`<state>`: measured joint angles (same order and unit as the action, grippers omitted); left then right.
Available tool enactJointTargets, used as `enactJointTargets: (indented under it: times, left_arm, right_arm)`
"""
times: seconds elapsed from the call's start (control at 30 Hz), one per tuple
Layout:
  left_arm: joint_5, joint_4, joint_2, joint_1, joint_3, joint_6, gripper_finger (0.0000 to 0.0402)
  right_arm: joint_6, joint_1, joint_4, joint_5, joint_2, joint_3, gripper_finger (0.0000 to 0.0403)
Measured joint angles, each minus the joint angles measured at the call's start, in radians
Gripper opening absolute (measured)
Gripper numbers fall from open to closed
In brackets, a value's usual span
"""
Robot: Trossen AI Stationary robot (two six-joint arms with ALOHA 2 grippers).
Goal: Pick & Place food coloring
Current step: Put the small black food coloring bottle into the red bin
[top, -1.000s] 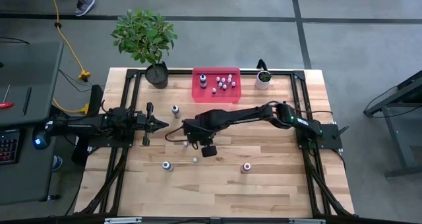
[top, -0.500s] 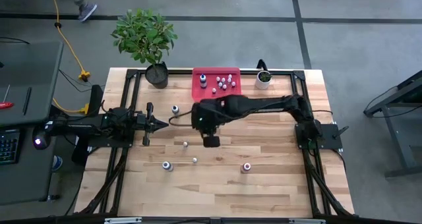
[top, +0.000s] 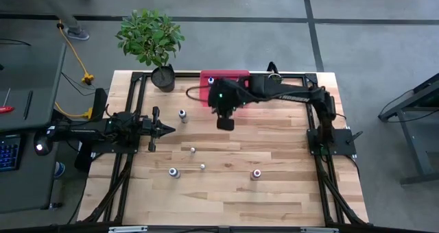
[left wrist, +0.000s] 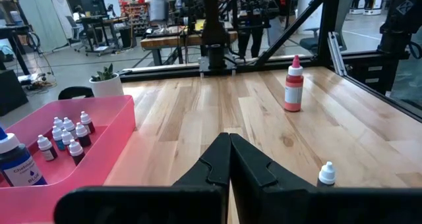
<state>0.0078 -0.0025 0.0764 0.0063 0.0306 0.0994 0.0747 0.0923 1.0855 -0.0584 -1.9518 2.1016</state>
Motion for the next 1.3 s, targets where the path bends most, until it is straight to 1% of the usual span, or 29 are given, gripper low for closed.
enactJointTargets:
  times: [0.1,0.17,0.3,0.4,0.7,0.83,1.03,1.17,1.3]
  left_arm:
    - [0.0,0.0,0.0,0.0,0.0,0.0,0.0]
    - [0.0,0.0,0.0,0.0,0.0,0.0,0.0]
    - [0.0,0.0,0.0,0.0,0.0,0.0,0.0]
    - [0.0,0.0,0.0,0.0,0.0,0.0,0.0]
    - [0.0,0.0,0.0,0.0,0.0,0.0,0.0]
    - [0.0,0.0,0.0,0.0,0.0,0.0,0.0]
    - [0.0,0.0,0.0,0.0,0.0,0.0,0.0]
    - [0.0,0.0,0.0,0.0,0.0,0.0,0.0]
    - [0.0,0.0,0.0,0.0,0.0,0.0,0.0]
  right_arm:
    - [-0.048,0.056,0.027,0.052,0.002,-0.006,0.004]
    - [-0.092,0.097,0.027,0.067,0.004,-0.022,0.004]
    - [-0.161,0.186,0.038,0.066,0.003,-0.063,0.004]
    - [-0.18,0.255,0.025,0.065,0.003,-0.107,0.004]
    - [-0.269,0.414,-0.038,0.067,0.003,-0.279,0.004]
    - [-0.315,0.452,-0.089,0.091,0.003,-0.359,0.004]
    - [-0.375,0.468,-0.173,0.113,0.002,-0.439,0.004]
    - [-0.389,0.479,-0.186,0.111,0.002,-0.459,0.004]
    - [-0.389,0.487,-0.194,0.082,0.002,-0.464,0.004]
